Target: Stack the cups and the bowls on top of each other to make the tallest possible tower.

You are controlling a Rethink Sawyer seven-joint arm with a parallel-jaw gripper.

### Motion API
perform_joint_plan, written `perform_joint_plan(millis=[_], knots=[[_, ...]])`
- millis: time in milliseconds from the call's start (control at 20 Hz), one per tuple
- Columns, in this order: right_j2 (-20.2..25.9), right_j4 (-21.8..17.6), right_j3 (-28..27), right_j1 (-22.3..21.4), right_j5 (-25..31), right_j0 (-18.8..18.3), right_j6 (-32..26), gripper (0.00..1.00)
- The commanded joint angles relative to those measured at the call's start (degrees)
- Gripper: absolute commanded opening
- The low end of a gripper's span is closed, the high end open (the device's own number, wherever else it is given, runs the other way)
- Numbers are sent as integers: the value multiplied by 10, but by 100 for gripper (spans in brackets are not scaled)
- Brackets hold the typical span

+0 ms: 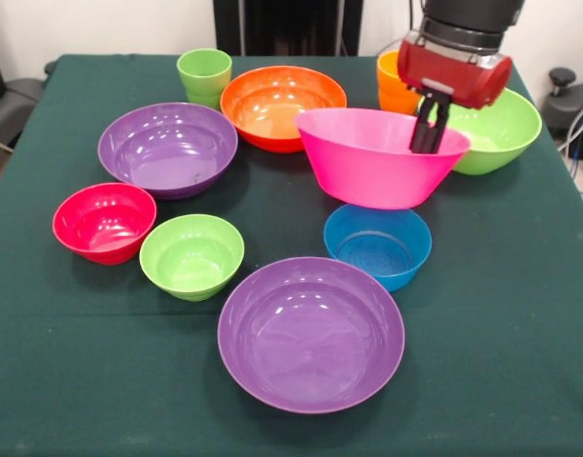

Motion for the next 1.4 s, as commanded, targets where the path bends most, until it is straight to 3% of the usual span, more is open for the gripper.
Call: perform_joint_plan(millis=[50, 400, 800, 1050, 1400], knots=[[35, 17, -42, 15, 42, 3, 42, 0], [34, 8, -40, 26, 23, -5, 32, 0], [83, -27, -17, 21, -21, -77, -25, 0], [109, -35, 2, -6, -31, -103, -30, 0], [82, -25, -57, 37, -36, -85, -1, 0]])
